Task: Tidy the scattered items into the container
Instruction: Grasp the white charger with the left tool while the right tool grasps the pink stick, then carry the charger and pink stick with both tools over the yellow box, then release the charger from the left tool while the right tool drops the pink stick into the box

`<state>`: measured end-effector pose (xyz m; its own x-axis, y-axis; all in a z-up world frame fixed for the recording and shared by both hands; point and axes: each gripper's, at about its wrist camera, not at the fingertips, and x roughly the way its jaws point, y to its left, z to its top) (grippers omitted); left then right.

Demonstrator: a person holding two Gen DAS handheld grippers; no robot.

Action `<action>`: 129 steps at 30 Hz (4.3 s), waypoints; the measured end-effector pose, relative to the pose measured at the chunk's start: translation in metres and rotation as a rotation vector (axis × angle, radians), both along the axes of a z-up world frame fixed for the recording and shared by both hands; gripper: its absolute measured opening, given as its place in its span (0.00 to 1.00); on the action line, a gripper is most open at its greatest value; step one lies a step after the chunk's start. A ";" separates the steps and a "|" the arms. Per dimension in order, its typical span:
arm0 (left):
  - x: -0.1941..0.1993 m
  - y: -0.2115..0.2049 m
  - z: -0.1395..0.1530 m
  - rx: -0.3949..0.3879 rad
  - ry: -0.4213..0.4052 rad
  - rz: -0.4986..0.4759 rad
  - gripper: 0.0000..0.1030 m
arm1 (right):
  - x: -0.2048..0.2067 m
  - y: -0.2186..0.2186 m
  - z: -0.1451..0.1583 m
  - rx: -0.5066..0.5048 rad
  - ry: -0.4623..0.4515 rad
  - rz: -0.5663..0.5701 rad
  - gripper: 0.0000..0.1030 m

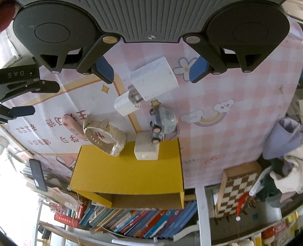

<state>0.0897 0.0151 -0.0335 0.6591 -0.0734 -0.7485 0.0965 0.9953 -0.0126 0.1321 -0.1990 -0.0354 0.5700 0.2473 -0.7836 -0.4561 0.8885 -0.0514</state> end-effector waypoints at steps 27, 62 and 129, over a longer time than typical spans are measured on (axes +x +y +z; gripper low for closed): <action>0.020 0.011 -0.016 -0.032 0.067 0.031 0.56 | 0.064 0.013 -0.005 0.042 0.024 -0.030 0.58; 0.002 0.015 0.035 -0.072 -0.096 0.051 0.52 | 0.042 -0.014 0.037 0.177 -0.007 -0.037 0.22; 0.245 -0.028 0.068 0.123 -0.098 -0.057 0.52 | 0.262 0.087 0.057 -0.124 -0.150 0.585 0.22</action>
